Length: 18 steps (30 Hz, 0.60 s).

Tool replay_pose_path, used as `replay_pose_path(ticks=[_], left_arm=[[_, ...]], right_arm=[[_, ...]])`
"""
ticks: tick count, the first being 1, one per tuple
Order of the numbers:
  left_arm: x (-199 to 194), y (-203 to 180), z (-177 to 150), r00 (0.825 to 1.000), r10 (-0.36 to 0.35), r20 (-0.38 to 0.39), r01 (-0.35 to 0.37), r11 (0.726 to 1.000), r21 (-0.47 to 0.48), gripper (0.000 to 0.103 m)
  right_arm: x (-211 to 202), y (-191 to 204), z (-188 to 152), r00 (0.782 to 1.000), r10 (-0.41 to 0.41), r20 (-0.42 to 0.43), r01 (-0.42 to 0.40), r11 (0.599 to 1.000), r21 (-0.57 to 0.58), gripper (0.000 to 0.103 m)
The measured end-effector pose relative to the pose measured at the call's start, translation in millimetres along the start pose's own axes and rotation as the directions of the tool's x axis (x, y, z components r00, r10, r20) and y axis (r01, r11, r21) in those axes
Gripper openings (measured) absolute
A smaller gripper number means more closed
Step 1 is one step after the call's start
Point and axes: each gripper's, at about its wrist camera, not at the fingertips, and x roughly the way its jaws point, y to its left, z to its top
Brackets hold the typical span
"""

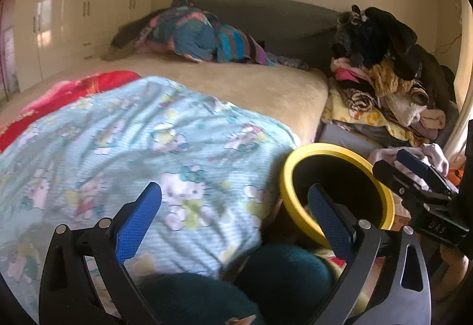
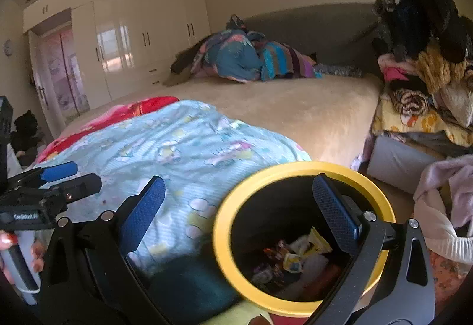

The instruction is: Collect trash

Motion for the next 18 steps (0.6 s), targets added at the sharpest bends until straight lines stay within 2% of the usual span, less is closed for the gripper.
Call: replay_pose_path(ticks=[5, 13, 15, 18], left_arm=[[-22, 20, -14, 0.997, 0.069, 0.035, -0.069, 0.998, -0.007, 0.097], [-47, 40, -24, 0.986, 0.121, 0.116, -0.115, 0.992, -0.057, 0.097], [-49, 41, -26, 0.984, 0.124, 0.126, -0.117, 0.991, -0.059, 0.097], [-48, 40, -26, 0.985, 0.121, 0.123, -0.114, 0.992, -0.057, 0.097]], right_arm=[[-10, 24, 0, 0.997, 0.012, 0.079, -0.009, 0.999, -0.037, 0.092], [-32, 55, -10, 0.976, 0.022, 0.215, -0.01, 0.999, -0.054, 0.092], [-34, 60, -17, 0.973, 0.005, 0.23, 0.009, 0.998, -0.059, 0.092], [-29, 67, -24, 0.978, 0.005, 0.209, 0.015, 0.995, -0.094, 0.092]])
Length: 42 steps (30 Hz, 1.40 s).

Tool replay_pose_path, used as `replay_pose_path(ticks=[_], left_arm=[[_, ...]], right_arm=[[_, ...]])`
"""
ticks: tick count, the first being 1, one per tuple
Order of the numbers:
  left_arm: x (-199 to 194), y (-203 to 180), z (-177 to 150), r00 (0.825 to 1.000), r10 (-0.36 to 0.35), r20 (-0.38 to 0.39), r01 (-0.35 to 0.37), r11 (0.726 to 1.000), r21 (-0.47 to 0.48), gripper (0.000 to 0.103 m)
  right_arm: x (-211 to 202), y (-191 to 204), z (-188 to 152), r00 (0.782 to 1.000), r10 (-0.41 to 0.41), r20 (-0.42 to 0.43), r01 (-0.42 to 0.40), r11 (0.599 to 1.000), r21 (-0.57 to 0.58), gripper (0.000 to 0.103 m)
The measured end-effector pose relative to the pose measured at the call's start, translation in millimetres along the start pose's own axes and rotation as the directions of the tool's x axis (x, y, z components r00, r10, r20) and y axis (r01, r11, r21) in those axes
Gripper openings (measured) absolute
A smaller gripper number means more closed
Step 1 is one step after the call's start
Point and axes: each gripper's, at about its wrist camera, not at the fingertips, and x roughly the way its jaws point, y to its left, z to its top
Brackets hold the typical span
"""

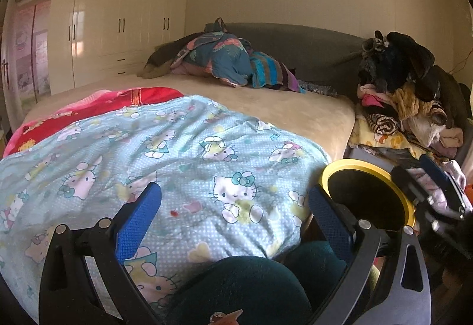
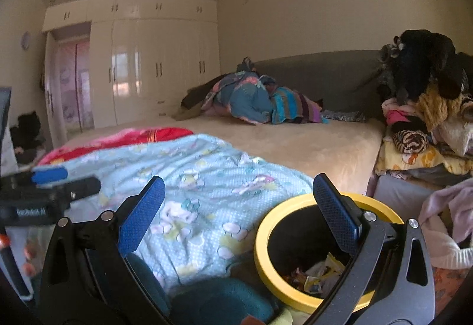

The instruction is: Collect trash

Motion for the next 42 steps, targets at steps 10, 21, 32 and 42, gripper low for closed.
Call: replay_pose_path(ticks=[10, 21, 32, 42], left_arm=[[0.5, -3.7, -1.2, 1.0, 0.005, 0.002, -0.005, 1.0, 0.011, 0.097], [0.1, -5.5, -1.5, 1.0, 0.006, 0.004, -0.006, 1.0, 0.017, 0.097], [0.6, -4.8, -1.6, 1.0, 0.007, 0.003, -0.007, 1.0, 0.014, 0.097], [0.8, -4.3, -1.8, 1.0, 0.007, 0.003, -0.007, 1.0, 0.013, 0.097]], right_arm=[[5.2, -1.8, -4.1, 1.0, 0.0, -0.021, 0.001, 1.0, 0.031, 0.092], [5.0, -5.0, -5.6, 1.0, -0.014, -0.027, 0.015, 0.999, 0.034, 0.092], [5.8, -8.3, -5.6, 0.999, -0.022, -0.032, 0.023, 0.999, 0.034, 0.092], [5.9, -8.4, -5.2, 0.999, -0.021, -0.03, 0.022, 0.999, 0.034, 0.092]])
